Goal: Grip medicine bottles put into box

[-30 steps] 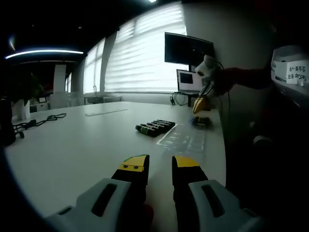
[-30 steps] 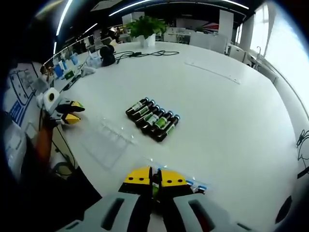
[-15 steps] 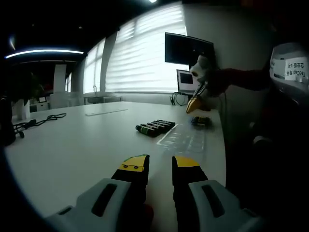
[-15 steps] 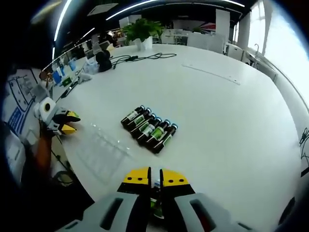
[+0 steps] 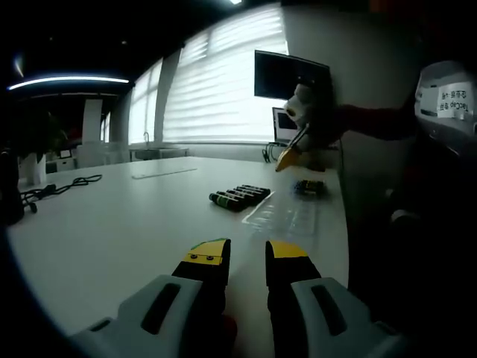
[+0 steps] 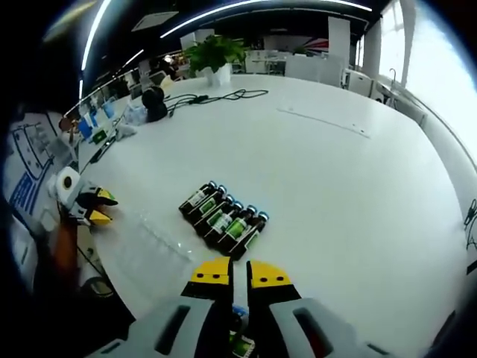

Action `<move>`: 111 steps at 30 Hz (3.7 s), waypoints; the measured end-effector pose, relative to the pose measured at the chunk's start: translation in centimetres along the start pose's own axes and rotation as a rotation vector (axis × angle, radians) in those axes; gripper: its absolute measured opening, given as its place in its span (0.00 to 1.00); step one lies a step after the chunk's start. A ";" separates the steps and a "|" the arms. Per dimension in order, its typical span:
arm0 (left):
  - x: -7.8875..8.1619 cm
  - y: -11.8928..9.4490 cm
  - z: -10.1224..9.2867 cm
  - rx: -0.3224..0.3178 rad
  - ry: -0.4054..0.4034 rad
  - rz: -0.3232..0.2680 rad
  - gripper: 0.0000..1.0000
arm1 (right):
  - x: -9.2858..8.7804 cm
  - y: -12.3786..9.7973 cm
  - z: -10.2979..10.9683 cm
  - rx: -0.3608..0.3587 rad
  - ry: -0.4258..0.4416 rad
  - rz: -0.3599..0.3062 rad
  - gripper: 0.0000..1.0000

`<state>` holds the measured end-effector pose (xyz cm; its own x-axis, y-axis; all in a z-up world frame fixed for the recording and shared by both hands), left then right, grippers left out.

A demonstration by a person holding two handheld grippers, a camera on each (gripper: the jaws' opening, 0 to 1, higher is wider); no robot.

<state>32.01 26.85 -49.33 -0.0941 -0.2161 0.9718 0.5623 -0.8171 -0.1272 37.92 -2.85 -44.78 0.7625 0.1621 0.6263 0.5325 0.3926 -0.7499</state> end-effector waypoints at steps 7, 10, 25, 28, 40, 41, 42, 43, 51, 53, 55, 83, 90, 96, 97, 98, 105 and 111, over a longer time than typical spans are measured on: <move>0.0 0.0 0.0 0.000 0.000 0.000 0.13 | 0.9 0.6 0.2 0.008 -0.019 -0.003 0.03; 0.0 0.0 0.0 0.000 0.000 0.001 0.13 | 1.2 0.9 0.0 0.008 -0.019 -0.005 0.03; 0.0 0.0 0.0 -0.002 -0.003 -0.005 0.13 | 2.3 3.3 0.1 0.002 -0.020 -0.001 0.10; 0.1 0.0 0.0 -0.003 -0.004 -0.007 0.13 | 2.1 4.2 0.0 -0.003 -0.019 0.023 0.11; 0.1 0.0 0.0 -0.004 -0.007 -0.013 0.13 | 1.4 5.3 -1.2 -0.047 -0.010 0.055 0.12; 0.1 0.0 0.0 -0.004 -0.007 -0.013 0.13 | 1.3 5.4 -1.3 -0.049 -0.006 0.056 0.11; 0.1 0.0 0.0 -0.003 -0.008 -0.013 0.13 | 1.2 5.5 -1.3 -0.050 -0.004 0.058 0.11; 0.1 0.0 0.0 -0.003 -0.007 -0.012 0.13 | 1.1 5.5 -1.3 -0.052 -0.004 0.061 0.10; 0.1 0.0 0.0 -0.003 -0.007 -0.011 0.13 | 0.8 5.7 -1.9 -0.077 0.009 0.072 0.10; 0.1 0.0 0.1 -0.002 -0.007 -0.011 0.13 | 0.7 5.8 -2.0 -0.082 0.006 0.073 0.10; 0.1 0.0 0.1 -0.001 -0.006 -0.009 0.13 | 0.5 6.0 -2.1 -0.086 0.011 0.081 0.09; 0.1 0.0 0.0 -0.003 -0.008 -0.012 0.13 | 0.4 4.6 -2.5 -0.131 -0.029 0.046 0.07; 0.1 0.1 0.0 -0.003 -0.008 -0.012 0.13 | 0.3 3.4 -1.9 -0.114 -0.029 0.032 0.07; 0.1 0.1 0.1 -0.002 -0.007 -0.010 0.13 | -0.1 2.5 -1.6 -0.108 -0.032 0.024 0.07; 0.1 0.1 0.0 -0.001 -0.007 -0.009 0.13 | -0.2 2.4 -1.6 -0.107 -0.031 0.024 0.07; 0.1 0.1 0.0 -0.001 -0.006 -0.009 0.13 | -0.3 2.2 -1.5 -0.106 -0.027 0.020 0.07; 0.1 0.1 0.0 0.000 -0.006 -0.008 0.13 | -0.9 0.7 -0.4 -0.083 -0.023 0.000 0.07; 0.0 0.1 0.1 0.000 -0.005 -0.007 0.13 | -2.0 -0.4 0.2 -0.074 -0.020 -0.008 0.07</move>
<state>32.09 26.83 -49.28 -0.0935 -0.2075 0.9737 0.5619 -0.8184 -0.1204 36.07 -3.11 -45.71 0.7508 0.1774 0.6362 0.5649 0.3266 -0.7578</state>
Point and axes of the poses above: the point that each gripper's makers call its tool centre point, and the gripper's own axes: y roughly forward along the fingers, z roughly to its left, x roughly out of its top, the point moved 5 cm from there along -y, roughly backward along the fingers, and after that the axes turned 12 degrees about y, right-handed, at the moved point
